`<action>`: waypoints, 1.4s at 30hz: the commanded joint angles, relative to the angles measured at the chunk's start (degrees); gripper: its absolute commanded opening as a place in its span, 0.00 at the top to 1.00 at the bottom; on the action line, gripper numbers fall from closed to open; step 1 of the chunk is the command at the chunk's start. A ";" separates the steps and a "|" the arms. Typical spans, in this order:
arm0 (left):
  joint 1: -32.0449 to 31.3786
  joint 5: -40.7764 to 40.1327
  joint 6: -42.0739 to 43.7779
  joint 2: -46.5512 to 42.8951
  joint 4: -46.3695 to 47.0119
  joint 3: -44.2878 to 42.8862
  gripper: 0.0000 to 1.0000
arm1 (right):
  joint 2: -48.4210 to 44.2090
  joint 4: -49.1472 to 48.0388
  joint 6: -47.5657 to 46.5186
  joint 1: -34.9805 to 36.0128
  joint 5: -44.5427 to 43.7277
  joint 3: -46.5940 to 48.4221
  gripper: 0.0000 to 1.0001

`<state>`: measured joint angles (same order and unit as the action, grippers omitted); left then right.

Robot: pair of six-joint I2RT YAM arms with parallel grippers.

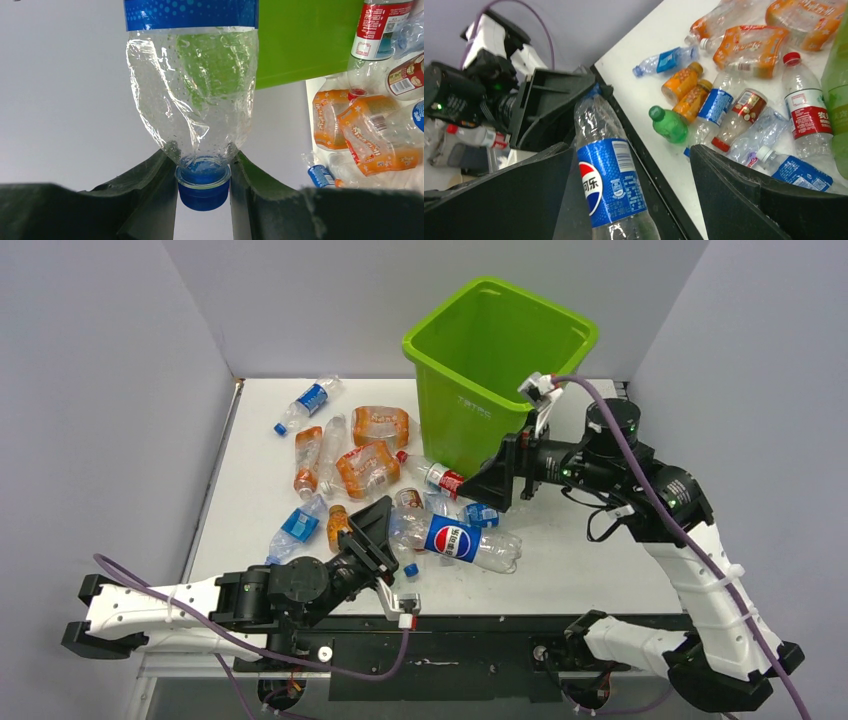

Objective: Put the plastic bottles in the bin
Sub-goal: Place the plastic bottle in the trash bin.

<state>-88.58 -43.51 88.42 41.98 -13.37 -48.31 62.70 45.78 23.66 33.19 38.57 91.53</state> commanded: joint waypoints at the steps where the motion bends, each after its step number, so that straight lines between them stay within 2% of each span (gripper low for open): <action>1: -0.54 0.45 3.31 -0.11 1.70 -1.73 1.00 | 0.58 5.36 -6.27 6.17 -6.08 1.48 0.10; 4: -0.50 0.87 3.18 0.41 0.70 -2.53 1.00 | 1.87 5.00 -6.11 13.07 -9.99 0.53 0.10; 7: -0.49 1.13 3.09 0.64 0.55 -2.71 1.00 | 4.00 4.42 -5.68 23.17 -15.14 -0.20 0.10; 11: -0.54 1.06 2.81 0.50 0.55 -2.19 1.00 | 7.91 6.27 -5.69 32.15 -25.72 0.65 0.10; 16: -0.96 1.05 2.45 -0.21 0.78 -1.16 1.00 | 9.09 8.29 -6.48 33.67 -34.71 1.52 0.10; 21: -1.16 1.10 2.20 -0.95 1.38 -0.47 1.00 | 8.48 9.90 -7.73 33.67 -36.61 -0.50 0.09; 26: -1.17 1.23 1.91 -1.33 1.55 -0.03 1.00 | 6.24 9.42 -7.85 33.70 -36.47 -3.78 0.00; 29: -1.16 1.16 1.86 -1.06 2.06 0.02 1.00 | 5.81 8.73 -7.84 33.74 -35.67 -4.45 0.12; 32: -1.26 1.36 1.96 -0.81 2.65 -0.16 1.00 | 5.56 8.21 -7.85 33.74 -35.54 -4.84 0.32; 35: -1.28 1.48 1.85 -0.90 4.08 -0.11 1.00 | 5.06 7.58 -7.80 33.78 -35.54 -5.10 0.49; 36: -1.29 1.45 1.50 -0.97 4.72 -0.04 0.92 | 4.59 7.33 -7.83 33.76 -35.64 -5.08 0.52; 38: -1.32 1.41 1.01 -1.17 5.99 0.27 0.62 | 3.60 6.41 -7.56 33.78 -35.97 -4.84 0.56; 39: -1.34 1.41 0.54 -1.31 6.80 0.43 0.17 | 3.09 5.79 -7.36 33.76 -36.23 -4.56 0.57; 40: -1.29 1.45 0.04 -1.45 7.74 0.60 0.01 | 2.58 5.19 -7.21 33.77 -36.53 -4.07 0.58; 42: -1.37 1.70 -1.12 -1.90 9.90 1.23 0.04 | 1.55 3.72 -6.51 33.74 -37.19 -2.75 0.60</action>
<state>-89.56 -42.37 90.02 41.65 -11.75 -47.16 68.16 54.46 15.68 67.46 5.54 86.35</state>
